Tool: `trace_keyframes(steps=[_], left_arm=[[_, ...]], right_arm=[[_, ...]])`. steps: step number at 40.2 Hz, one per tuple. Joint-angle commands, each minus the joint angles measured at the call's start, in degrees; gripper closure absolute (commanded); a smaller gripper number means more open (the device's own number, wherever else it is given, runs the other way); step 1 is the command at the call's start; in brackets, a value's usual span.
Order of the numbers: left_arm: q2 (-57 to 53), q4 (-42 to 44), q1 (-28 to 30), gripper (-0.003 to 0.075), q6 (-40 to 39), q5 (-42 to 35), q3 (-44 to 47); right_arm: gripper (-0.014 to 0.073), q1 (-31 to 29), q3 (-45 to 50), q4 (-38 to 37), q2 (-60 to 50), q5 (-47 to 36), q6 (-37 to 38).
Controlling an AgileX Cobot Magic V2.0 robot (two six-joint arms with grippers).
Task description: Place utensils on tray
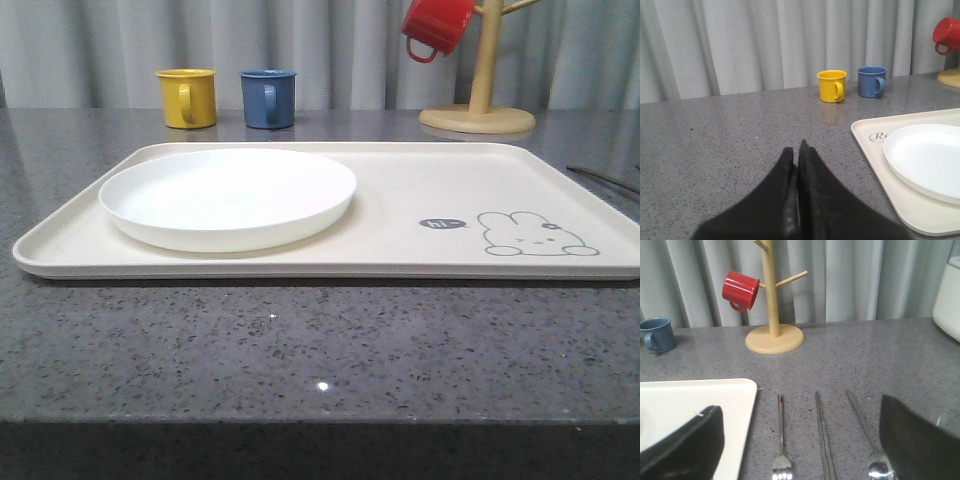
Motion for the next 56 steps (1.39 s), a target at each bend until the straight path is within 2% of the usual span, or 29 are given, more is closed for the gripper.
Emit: trace_keyframes(steps=[1, 37, 44, 49, 56], left_arm=[[0.60, -0.71, -0.38, 0.0738, -0.09, -5.15, -1.30], [0.60, -0.71, -0.38, 0.0738, -0.09, -5.15, -1.30], [0.60, -0.71, -0.38, 0.0738, -0.09, -5.15, -1.30], [0.60, -0.71, -0.38, 0.0738, -0.09, -5.15, -1.30], [0.60, -0.71, -0.38, 0.0738, -0.09, -5.15, -1.30]], right_arm=[[-0.0059, -0.43, -2.15, -0.63, 0.85, -4.69, -0.50], [-0.0057, -0.43, -2.15, -0.63, 0.92, -5.36, -0.50], [-0.0010, -0.43, -2.15, -0.63, 2.69, -5.21, -0.50], [-0.0004, -0.43, -4.70, -0.63, 6.17, -0.98, -0.80], [0.0004, -0.25, -16.35, -0.58, 19.15, 8.44, -5.89]])
